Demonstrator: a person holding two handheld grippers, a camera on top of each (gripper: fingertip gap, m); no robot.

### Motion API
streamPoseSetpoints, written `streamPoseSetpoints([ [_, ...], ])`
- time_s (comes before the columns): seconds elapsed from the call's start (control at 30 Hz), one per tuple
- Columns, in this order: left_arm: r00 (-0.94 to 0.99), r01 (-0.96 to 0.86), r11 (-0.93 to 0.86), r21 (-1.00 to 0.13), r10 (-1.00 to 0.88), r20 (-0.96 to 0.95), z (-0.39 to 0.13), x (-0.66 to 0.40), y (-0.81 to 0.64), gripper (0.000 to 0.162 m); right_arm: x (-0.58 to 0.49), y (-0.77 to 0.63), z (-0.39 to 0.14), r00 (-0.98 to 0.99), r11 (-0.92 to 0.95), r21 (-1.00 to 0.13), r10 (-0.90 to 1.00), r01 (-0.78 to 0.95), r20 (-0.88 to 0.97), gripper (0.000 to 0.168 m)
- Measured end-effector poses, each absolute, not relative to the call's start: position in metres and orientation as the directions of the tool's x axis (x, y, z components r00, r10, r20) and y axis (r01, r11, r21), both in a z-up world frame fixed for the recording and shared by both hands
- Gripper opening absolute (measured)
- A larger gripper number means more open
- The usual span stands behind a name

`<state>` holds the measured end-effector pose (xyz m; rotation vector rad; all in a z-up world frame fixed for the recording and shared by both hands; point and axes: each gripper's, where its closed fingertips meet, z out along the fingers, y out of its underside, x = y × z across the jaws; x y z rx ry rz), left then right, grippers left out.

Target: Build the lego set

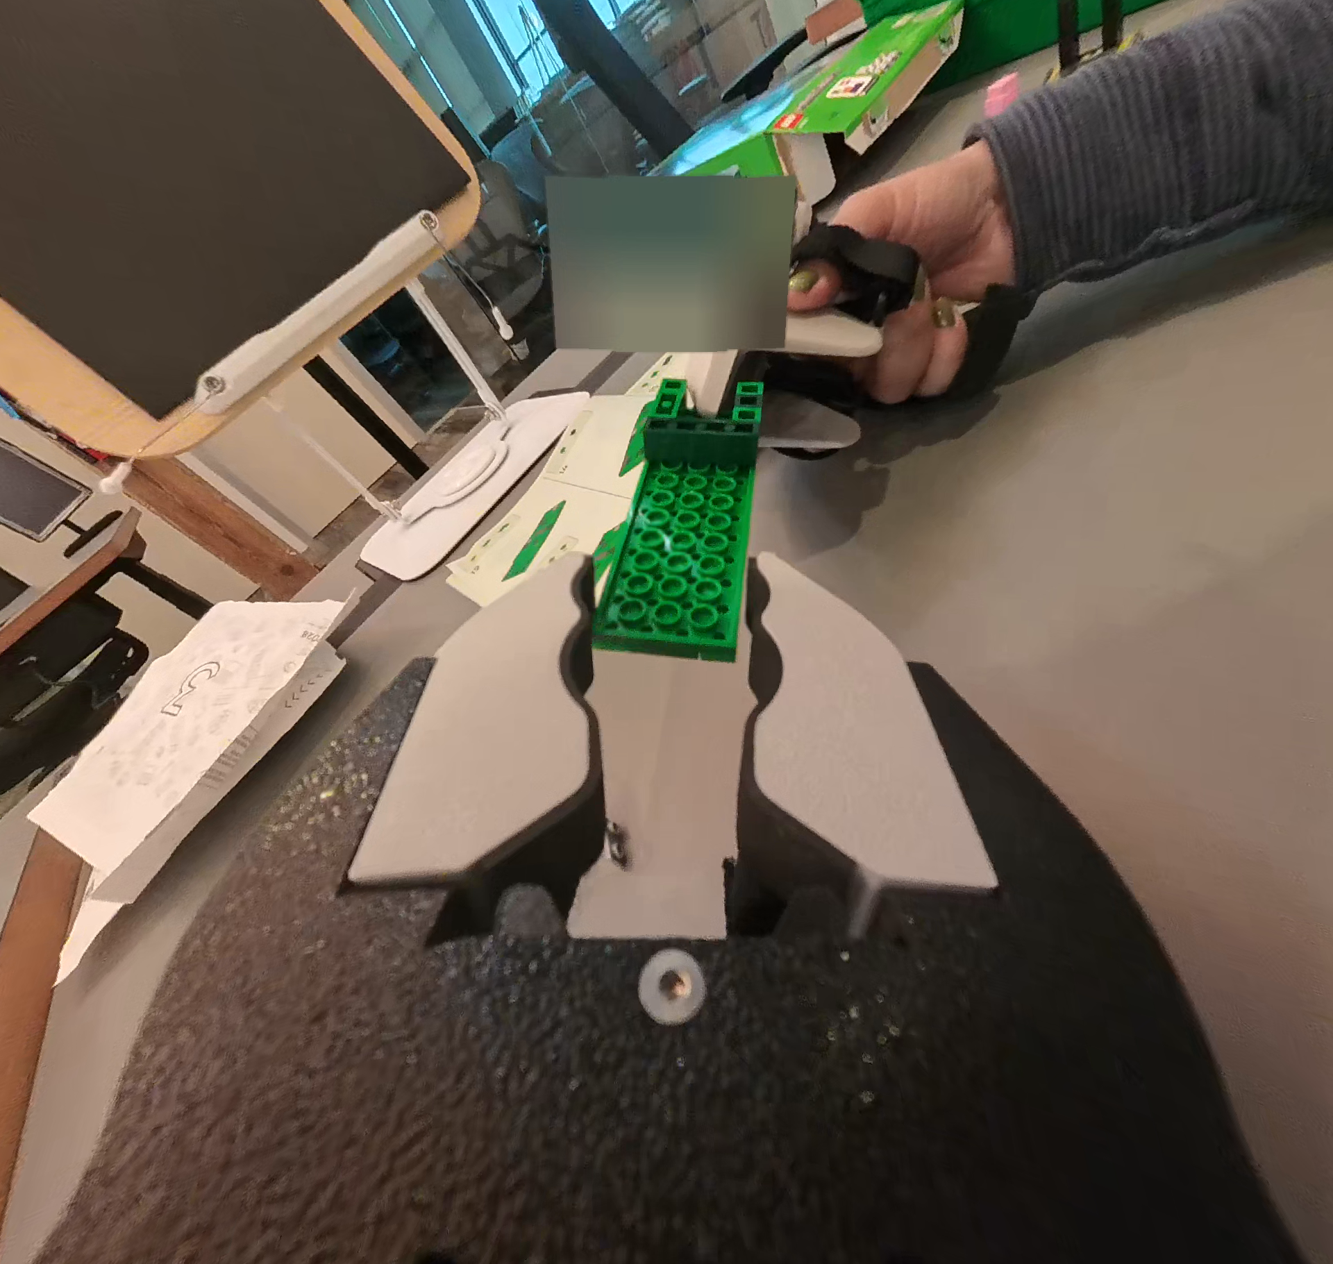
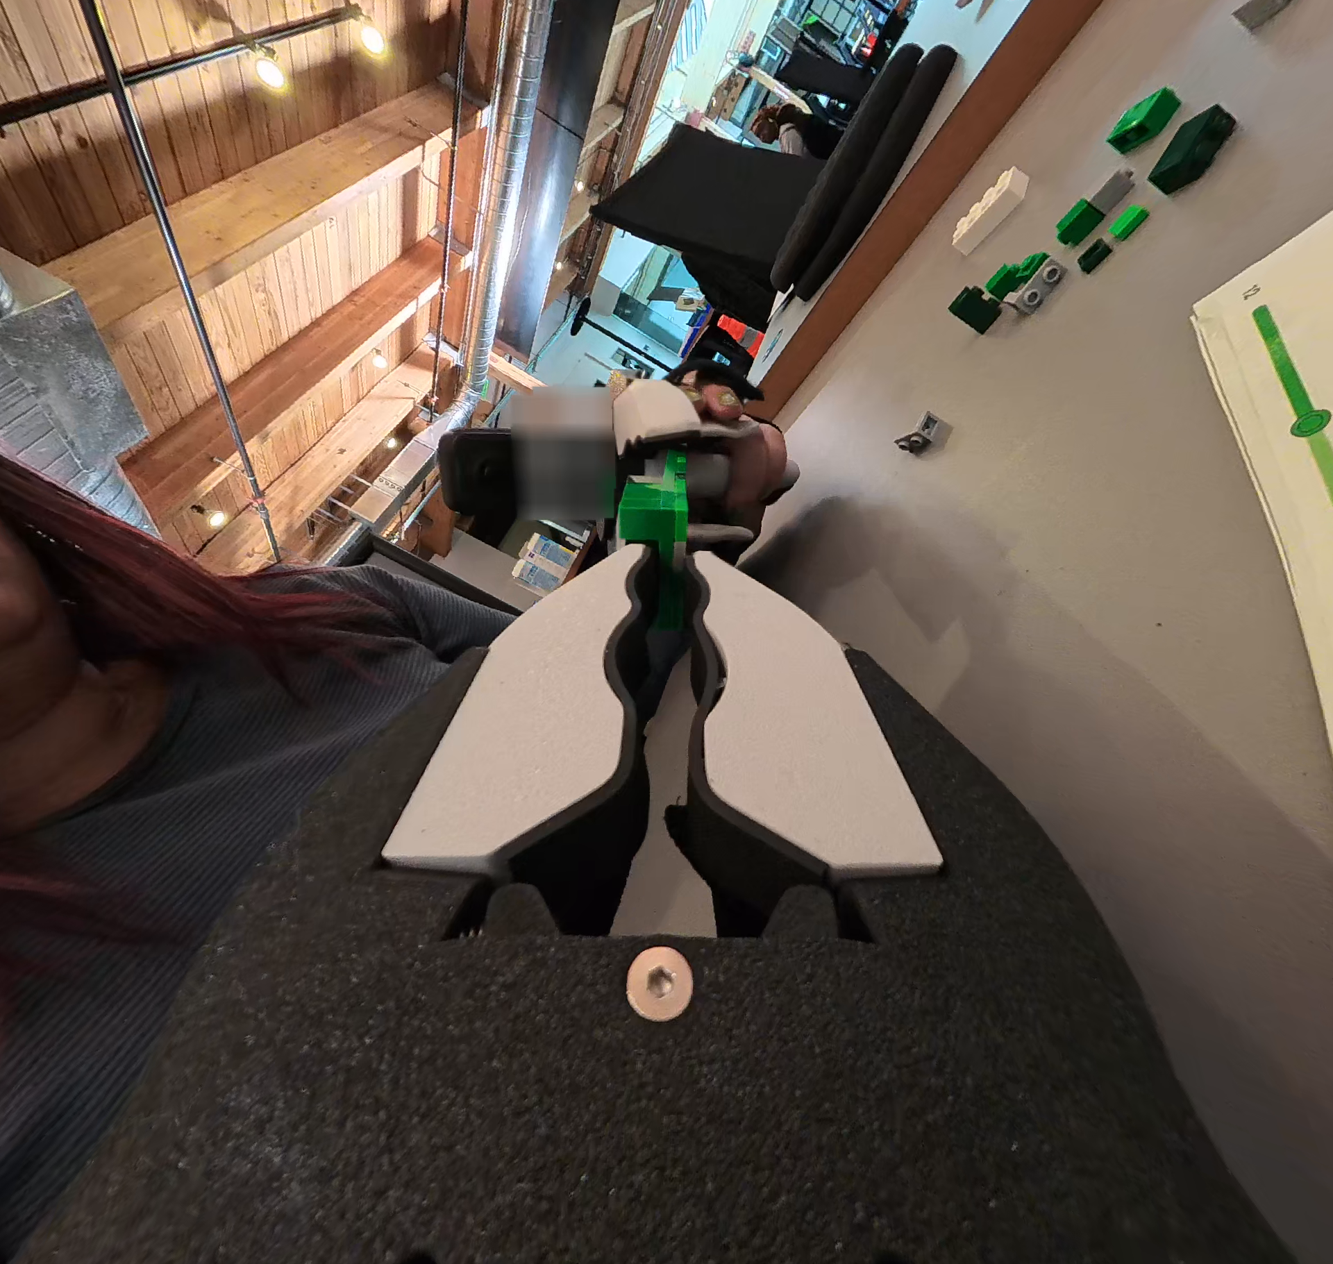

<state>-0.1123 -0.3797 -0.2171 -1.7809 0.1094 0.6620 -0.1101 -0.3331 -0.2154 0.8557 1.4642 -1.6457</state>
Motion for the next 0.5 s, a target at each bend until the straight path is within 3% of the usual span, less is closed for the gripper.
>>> streamPoseSetpoints([
  [0.5, 0.851, -0.407, -0.278, -0.87, 0.232, -0.472, -0.2144, -0.1062, -0.3765, 0.037, -0.1019, -0.3379, -0.2128, -0.49, -0.013, -0.493, -0.142, 0.87, -0.86, 0.009],
])
